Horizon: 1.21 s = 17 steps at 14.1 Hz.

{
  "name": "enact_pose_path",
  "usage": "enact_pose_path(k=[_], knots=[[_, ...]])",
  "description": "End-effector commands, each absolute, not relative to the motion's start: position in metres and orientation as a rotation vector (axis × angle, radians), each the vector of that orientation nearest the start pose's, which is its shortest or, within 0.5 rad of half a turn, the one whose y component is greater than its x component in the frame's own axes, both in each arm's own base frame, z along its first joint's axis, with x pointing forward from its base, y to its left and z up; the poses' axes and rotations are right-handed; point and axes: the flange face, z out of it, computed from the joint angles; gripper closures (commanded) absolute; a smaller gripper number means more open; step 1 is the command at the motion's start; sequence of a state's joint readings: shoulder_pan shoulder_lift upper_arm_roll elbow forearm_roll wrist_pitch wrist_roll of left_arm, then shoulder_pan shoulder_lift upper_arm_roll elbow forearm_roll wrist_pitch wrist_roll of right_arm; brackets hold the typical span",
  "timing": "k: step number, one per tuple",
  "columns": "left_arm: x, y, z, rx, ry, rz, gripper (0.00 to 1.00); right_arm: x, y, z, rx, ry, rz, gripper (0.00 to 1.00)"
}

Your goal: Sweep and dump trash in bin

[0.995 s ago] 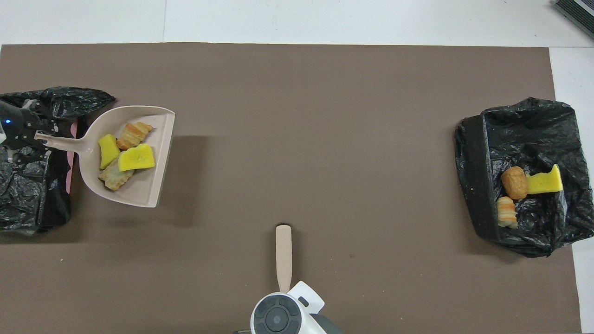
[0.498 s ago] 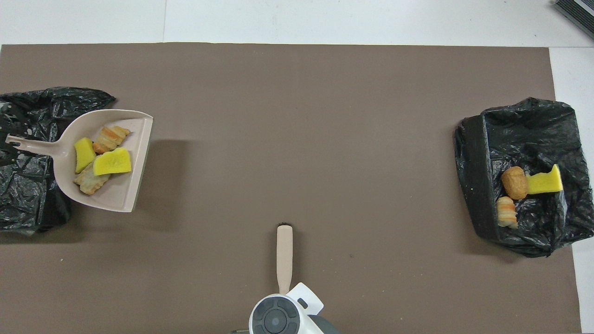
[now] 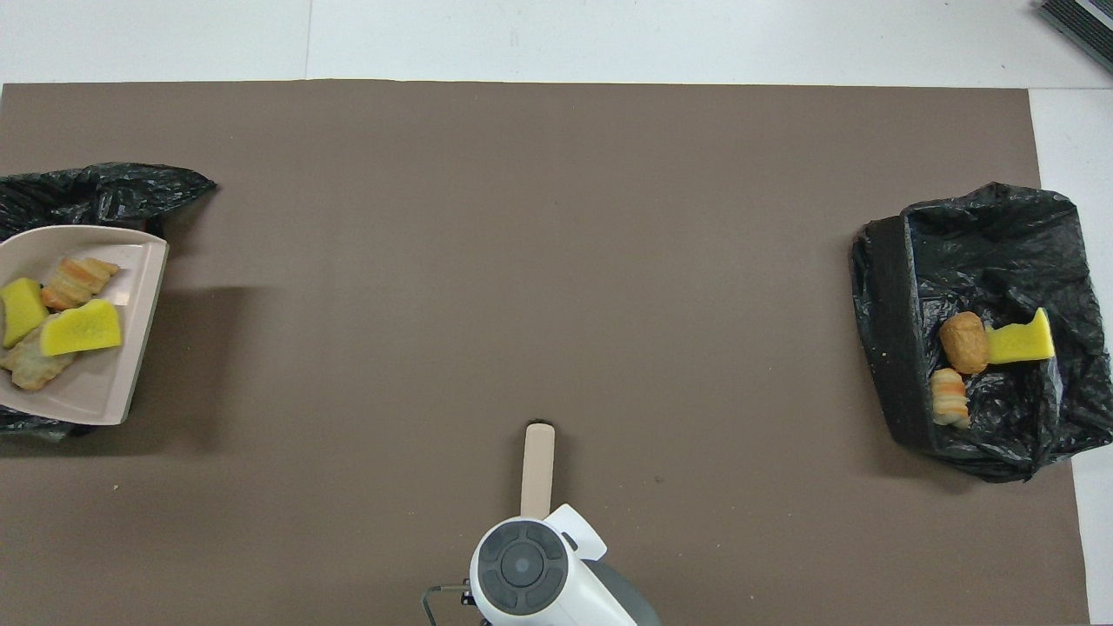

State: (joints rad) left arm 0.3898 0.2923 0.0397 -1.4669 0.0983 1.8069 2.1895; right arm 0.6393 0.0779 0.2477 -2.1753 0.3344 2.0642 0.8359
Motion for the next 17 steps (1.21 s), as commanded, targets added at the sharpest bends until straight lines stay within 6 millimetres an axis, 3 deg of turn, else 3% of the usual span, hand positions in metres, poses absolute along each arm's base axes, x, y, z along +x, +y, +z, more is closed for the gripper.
enact_pose_path(k=[1,3,4,7,10,14,17], knots=[[0.598,0.301,0.527,-1.856,2.307,0.224,1.00,0.372,0.386,0.367,-2.978,0.360,0.476,0.12],[0.602,0.309,0.532,-1.796,2.260,0.273,1.00,0.420,0.343,0.384,-2.934,0.475,0.403,0.00],[0.603,0.312,0.532,-1.781,2.235,0.314,1.00,0.445,0.317,0.393,-2.938,0.493,0.351,0.00],[0.608,0.312,0.537,-1.753,2.123,0.450,1.00,0.493,0.252,0.413,-3.003,0.497,0.203,0.00],[0.614,0.309,0.541,-1.671,2.074,0.541,1.00,0.525,0.196,0.460,-3.066,0.502,0.093,0.00],[0.630,0.288,0.556,-1.490,1.997,0.648,1.00,0.552,0.123,0.545,-3.067,0.404,-0.049,0.00],[0.634,0.272,0.570,-1.449,1.932,0.688,1.00,0.557,0.095,0.598,-3.099,0.258,-0.050,0.00]])
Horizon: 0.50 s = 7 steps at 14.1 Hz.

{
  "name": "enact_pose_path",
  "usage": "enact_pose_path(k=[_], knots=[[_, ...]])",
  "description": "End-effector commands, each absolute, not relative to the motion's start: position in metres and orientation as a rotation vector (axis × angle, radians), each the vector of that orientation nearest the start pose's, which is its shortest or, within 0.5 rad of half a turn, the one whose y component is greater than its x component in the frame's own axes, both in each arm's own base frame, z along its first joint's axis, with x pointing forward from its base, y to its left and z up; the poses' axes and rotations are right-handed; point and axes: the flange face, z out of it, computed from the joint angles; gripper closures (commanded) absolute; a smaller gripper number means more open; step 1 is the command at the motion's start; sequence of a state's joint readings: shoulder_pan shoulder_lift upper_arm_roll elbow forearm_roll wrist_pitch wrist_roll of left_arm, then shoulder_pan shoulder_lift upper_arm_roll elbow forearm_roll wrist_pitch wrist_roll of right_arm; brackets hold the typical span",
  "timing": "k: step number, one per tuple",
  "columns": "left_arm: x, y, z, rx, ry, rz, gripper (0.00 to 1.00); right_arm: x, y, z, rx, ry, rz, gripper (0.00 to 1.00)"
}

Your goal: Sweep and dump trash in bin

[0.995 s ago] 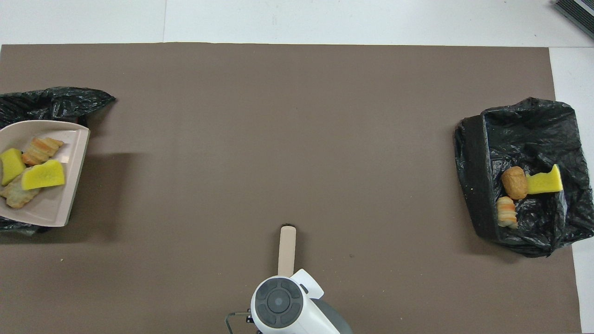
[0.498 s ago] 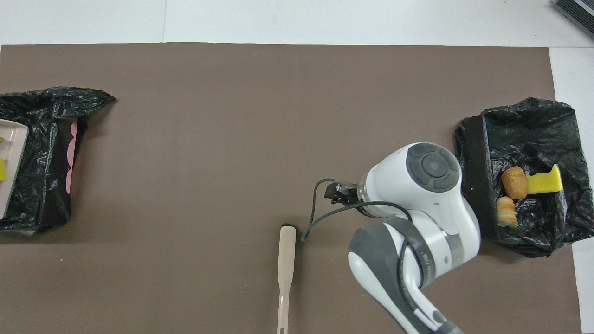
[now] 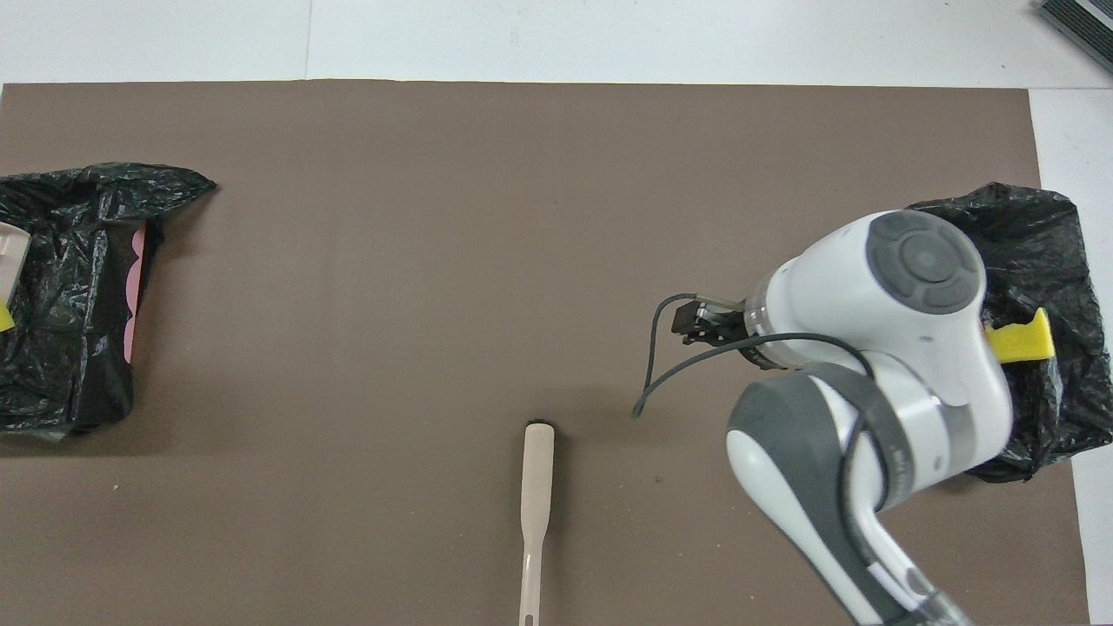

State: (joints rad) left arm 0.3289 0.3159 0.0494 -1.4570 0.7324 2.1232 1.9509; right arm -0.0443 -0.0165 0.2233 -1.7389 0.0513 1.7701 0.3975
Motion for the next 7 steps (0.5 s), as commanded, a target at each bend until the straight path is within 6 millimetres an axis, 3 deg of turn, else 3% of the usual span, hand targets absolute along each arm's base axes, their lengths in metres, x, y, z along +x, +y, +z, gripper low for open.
enact_pose_path(k=[1,4,7], knots=[[0.637,0.265,0.572,-1.426,1.935,0.693,1.00,0.555,0.085,0.612,-3.134,0.257,-0.049,0.00],[0.641,0.240,0.590,-1.337,1.922,0.724,1.00,0.551,0.076,0.633,-3.206,0.194,-0.010,0.00],[0.640,0.232,0.599,-1.322,1.900,0.744,1.00,0.551,0.076,0.639,-3.202,0.186,-0.033,0.00]])
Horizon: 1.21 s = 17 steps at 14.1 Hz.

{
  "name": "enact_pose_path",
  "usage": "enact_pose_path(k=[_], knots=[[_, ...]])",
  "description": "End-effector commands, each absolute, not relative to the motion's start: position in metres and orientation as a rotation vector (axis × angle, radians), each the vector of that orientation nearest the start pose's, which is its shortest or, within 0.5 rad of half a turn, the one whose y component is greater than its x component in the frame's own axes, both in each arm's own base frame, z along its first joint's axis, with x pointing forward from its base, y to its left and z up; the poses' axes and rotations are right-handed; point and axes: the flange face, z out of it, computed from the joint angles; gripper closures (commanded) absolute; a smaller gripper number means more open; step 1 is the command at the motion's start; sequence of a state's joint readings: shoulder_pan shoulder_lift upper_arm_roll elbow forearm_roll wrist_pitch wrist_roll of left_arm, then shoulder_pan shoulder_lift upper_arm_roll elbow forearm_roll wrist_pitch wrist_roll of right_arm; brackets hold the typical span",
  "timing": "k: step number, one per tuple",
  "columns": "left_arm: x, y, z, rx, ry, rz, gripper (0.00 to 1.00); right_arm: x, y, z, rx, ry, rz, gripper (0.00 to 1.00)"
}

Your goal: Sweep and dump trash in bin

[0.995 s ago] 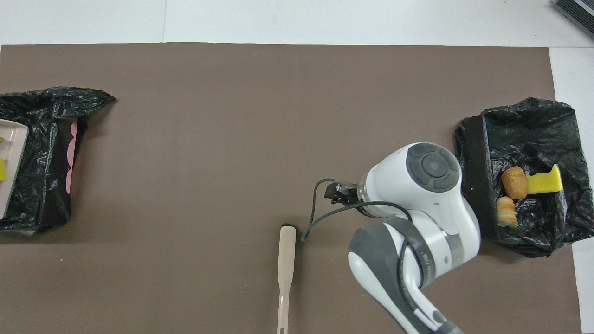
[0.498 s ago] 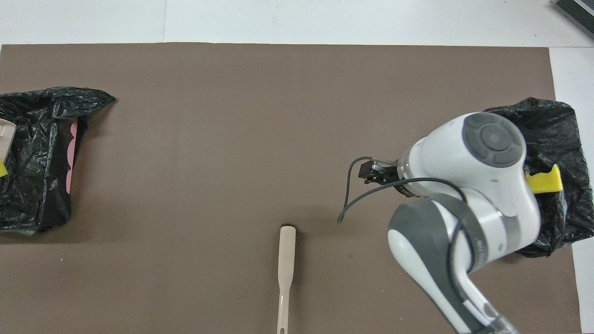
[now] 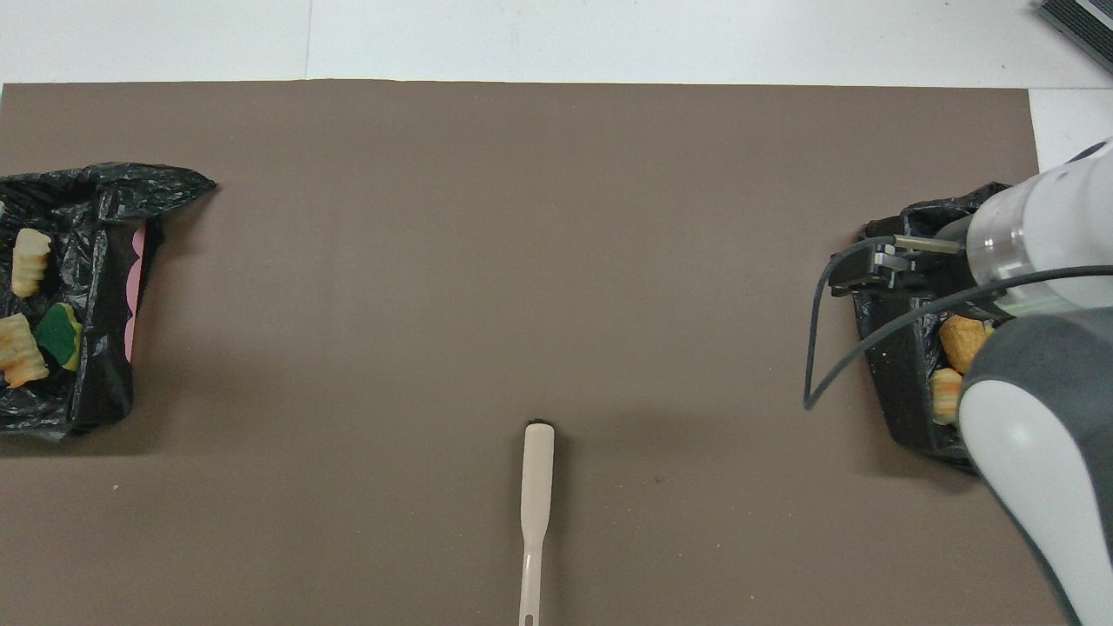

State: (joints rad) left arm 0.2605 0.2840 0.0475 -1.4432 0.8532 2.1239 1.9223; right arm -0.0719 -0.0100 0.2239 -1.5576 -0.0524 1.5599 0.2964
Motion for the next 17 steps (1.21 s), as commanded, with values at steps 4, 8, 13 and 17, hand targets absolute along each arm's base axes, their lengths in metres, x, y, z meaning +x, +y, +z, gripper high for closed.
enact_pose_path(k=[4,8,13,17], knots=[[0.633,0.217,0.615,-1.327,1.753,0.763,1.00,0.548,0.075,0.647,-3.200,0.189,-0.057,0.00],[0.629,0.193,0.606,-1.449,1.752,0.756,1.00,0.547,0.070,0.674,-3.220,0.202,-0.131,0.00],[0.625,0.143,0.593,-1.619,1.861,0.696,1.00,0.537,0.056,0.681,-3.224,0.247,-0.055,0.00],[0.620,0.098,0.581,-1.717,1.943,0.655,1.00,0.535,0.038,0.683,-3.191,0.300,-0.051,0.00]])
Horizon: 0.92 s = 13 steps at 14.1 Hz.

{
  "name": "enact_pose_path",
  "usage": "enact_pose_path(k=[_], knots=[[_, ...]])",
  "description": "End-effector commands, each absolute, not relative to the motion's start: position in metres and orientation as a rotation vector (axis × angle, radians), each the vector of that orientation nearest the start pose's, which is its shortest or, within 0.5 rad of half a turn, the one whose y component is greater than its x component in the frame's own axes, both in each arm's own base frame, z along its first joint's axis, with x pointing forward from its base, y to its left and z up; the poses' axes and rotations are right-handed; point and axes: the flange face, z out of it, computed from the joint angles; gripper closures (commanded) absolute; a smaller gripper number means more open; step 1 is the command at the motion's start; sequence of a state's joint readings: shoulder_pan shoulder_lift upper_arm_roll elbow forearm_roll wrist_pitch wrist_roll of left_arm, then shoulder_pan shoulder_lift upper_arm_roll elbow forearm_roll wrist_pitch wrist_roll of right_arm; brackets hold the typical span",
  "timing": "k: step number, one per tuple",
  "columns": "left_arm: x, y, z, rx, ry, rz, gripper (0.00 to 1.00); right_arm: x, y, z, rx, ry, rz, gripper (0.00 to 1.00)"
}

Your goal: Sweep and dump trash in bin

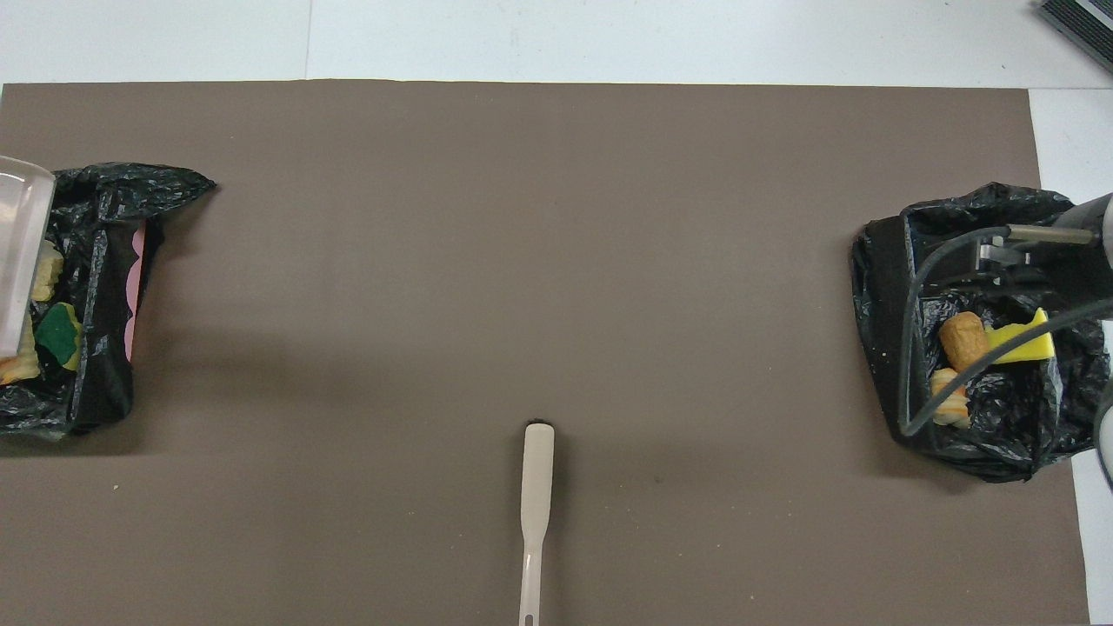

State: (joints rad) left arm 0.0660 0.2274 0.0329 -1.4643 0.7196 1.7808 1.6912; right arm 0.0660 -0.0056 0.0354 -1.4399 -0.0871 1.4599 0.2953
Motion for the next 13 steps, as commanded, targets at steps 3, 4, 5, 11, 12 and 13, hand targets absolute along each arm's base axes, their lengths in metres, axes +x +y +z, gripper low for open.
enact_pose_path(k=[3,4,5,11,12,13], knots=[[0.609,0.053,0.570,-1.780,1.971,0.611,1.00,0.535,0.032,0.680,-3.186,0.318,-0.031,0.00],[0.605,0.038,0.566,-1.802,1.979,0.596,1.00,0.531,0.034,0.680,-3.181,0.314,-0.008,0.00],[0.597,0.018,0.560,-1.841,1.983,0.563,1.00,0.528,0.034,0.679,-3.184,0.313,0.019,0.00],[0.541,-0.084,0.537,-2.381,1.573,0.423,1.00,0.516,0.040,0.674,-3.152,0.287,0.067,0.00],[0.533,-0.104,0.536,-2.415,1.531,0.400,1.00,0.518,0.040,0.676,-3.150,0.273,0.039,0.00],[0.529,-0.122,0.535,-2.459,1.471,0.374,1.00,0.520,0.038,0.675,-3.154,0.220,0.022,0.00]])
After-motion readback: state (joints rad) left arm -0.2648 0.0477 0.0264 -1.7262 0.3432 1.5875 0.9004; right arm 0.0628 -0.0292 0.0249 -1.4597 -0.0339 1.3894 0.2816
